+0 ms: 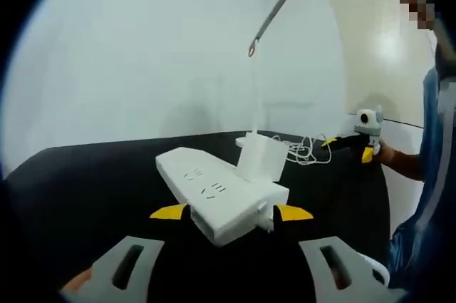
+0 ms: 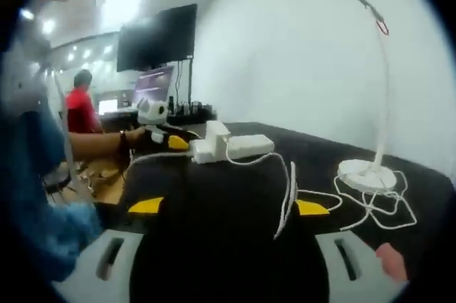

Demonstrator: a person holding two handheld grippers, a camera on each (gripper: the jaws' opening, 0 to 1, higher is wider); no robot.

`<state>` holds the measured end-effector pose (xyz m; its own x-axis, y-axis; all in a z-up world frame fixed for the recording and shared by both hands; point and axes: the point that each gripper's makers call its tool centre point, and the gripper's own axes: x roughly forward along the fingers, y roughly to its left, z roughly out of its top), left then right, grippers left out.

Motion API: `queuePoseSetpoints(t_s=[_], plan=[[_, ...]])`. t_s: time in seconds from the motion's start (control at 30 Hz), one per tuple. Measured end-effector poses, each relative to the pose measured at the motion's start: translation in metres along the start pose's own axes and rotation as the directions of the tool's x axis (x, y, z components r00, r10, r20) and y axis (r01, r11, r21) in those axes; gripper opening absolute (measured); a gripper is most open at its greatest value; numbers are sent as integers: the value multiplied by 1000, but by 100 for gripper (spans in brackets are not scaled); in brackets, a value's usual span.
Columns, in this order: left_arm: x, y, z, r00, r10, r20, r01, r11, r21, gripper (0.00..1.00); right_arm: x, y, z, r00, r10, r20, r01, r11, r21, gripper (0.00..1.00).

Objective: Insert the desk lamp plug into the socket, turn on the power strip switch, turn on the lamp switch, then turn off the lamp switch, turn off the power strip switch, and remove the plug from the socket.

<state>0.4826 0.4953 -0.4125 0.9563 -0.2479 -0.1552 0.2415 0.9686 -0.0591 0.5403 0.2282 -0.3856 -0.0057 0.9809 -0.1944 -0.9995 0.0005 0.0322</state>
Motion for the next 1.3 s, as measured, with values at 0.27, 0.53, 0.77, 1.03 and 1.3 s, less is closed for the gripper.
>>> queuePoseSetpoints(t_s=[0.27,0.53,0.77,1.03,1.3], plan=[[-4,-3,6,999,-7,42,6,1000,14,59,-18,21,75,979,151,137,-165,981,103,67],[-7,-5,12,997,-19,78,17,1000,20,59,-20,38,111,959,219,181,-252,950,186,66],[-11,-1,21,991,-19,130,17,1000,19,62,-28,45,153,921,247,302,-327,911,253,63],[-9,-1,23,989,-17,149,12,999,32,68,-25,56,183,916,240,322,-324,915,240,61],[-14,2,24,987,-7,159,3,1000,27,69,-22,55,216,899,213,383,-354,867,350,59]])
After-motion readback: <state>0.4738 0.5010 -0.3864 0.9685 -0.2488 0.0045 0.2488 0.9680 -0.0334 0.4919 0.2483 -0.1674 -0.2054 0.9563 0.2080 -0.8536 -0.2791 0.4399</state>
